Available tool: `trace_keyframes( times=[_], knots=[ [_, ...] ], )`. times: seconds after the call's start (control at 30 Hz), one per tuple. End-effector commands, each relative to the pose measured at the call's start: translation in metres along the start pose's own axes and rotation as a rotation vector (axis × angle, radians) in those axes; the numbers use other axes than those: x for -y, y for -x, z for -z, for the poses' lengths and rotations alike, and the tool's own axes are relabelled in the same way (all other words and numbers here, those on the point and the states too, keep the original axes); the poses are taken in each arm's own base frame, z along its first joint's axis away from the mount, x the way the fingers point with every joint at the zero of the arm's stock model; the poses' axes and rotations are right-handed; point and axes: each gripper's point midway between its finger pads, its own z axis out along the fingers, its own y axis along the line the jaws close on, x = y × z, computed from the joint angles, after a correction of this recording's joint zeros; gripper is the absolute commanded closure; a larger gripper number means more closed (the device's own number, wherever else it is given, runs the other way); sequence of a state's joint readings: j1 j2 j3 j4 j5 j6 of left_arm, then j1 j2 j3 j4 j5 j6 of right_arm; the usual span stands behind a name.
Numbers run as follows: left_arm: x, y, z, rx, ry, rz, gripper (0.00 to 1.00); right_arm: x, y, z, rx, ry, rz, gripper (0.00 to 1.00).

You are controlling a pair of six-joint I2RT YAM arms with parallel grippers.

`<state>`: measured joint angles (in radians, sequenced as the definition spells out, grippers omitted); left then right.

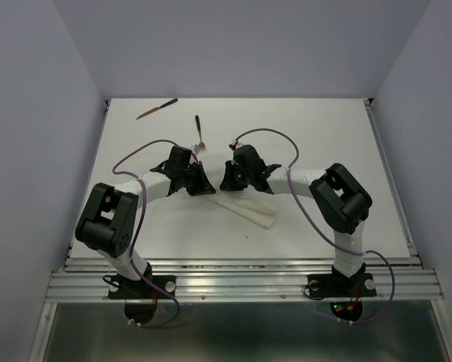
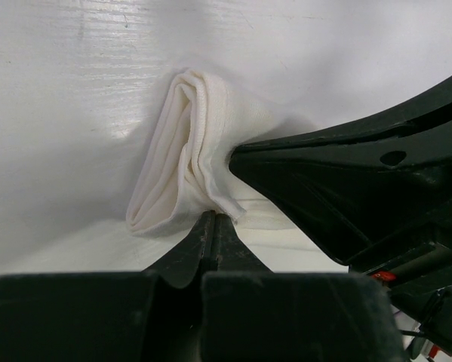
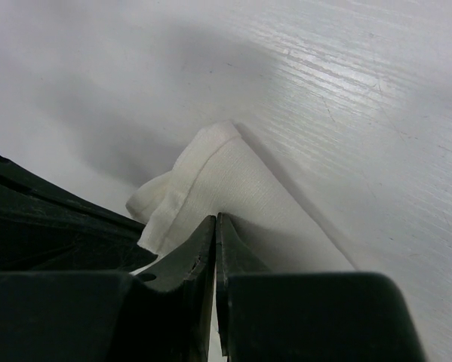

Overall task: Fold the napkin into a case and place the utensils inside
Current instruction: Grasp the top corner of the smaller rectangle folded napkin from the folded napkin.

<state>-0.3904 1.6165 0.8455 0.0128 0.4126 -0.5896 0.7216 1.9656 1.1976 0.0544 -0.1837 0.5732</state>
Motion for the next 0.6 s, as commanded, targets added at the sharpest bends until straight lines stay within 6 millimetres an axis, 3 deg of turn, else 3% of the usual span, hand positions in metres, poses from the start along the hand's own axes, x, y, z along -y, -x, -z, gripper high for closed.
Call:
trace_keyframes(
  times=[0.0, 0.27, 0.37, 0.57],
  knots=[
    [0.005, 0.006, 0.003, 0.022, -0.035, -0.032, 1.0, -0.022, 0.011, 0.011, 0.027, 0.058, 0.016, 0.92],
    [0.001, 0.004, 0.001, 0.017, -0.031, -0.03, 1.0, -0.004, -0.018, 0.007, -0.033, 0.039, 0.017, 0.92],
    [-0.001, 0.002, -0.002, 0.012, -0.028, -0.027, 1.0, 0.012, -0.026, 0.003, -0.044, -0.022, 0.024, 0.92],
    [-0.002, 0.0, -0.003, 0.009, -0.029, -0.017, 1.0, 0.002, -0.012, 0.012, -0.011, 0.0, 0.058, 0.92]
  ],
)
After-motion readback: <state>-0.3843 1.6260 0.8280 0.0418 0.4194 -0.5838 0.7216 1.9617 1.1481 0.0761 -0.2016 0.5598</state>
